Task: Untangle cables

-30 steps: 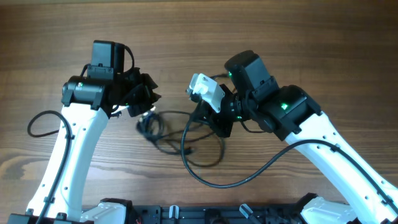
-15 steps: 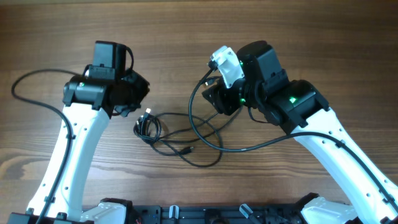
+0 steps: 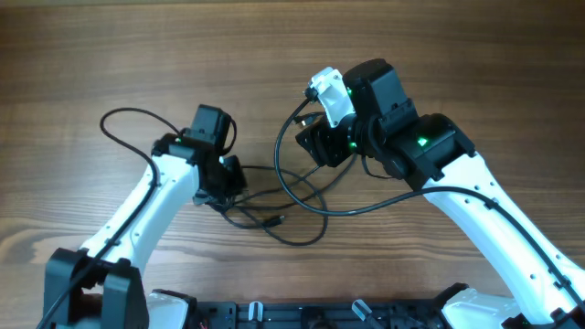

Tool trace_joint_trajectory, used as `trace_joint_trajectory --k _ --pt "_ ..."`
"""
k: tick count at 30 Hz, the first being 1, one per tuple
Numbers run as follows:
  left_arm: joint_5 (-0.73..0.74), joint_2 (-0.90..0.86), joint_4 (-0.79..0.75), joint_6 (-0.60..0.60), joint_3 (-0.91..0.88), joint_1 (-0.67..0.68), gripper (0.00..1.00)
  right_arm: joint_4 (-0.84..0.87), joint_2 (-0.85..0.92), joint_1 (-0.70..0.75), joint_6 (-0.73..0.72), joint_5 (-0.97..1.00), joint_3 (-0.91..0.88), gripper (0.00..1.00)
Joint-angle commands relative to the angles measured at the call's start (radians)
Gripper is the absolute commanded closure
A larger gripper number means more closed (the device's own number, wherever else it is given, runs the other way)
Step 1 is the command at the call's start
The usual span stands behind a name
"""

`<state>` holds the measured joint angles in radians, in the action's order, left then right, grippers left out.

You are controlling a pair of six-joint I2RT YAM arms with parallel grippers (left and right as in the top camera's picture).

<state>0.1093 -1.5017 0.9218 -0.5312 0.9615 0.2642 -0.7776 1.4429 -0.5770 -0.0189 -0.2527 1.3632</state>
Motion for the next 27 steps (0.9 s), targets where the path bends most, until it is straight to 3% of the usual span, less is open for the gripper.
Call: trace_joint_trajectory --k 1,14,17,19,27 --pt "-0.108 0.000 -0.017 -0.089 -0.049 0.003 0.72 0.002 0.007 0.003 -0.008 0.016 0.003 0.37" --pt "-0.114 -0.095 -0.109 -0.109 -0.050 0.009 0.76 0.002 0.007 0.003 -0.007 0.017 0.003 0.37" --pt "-0.114 -0.118 -0.115 -0.110 -0.052 0.009 0.83 0.002 0.007 0.003 -0.007 0.017 0.003 0.37" --pt "-0.114 -0.118 -0.126 -0.110 -0.052 0.009 0.96 0.002 0.007 0.003 -0.007 0.017 0.003 0.37" --pt "0.049 -0.063 -0.083 -0.101 0.095 0.009 0.96 0.024 0.007 0.003 -0.008 -0.011 0.003 0.36"
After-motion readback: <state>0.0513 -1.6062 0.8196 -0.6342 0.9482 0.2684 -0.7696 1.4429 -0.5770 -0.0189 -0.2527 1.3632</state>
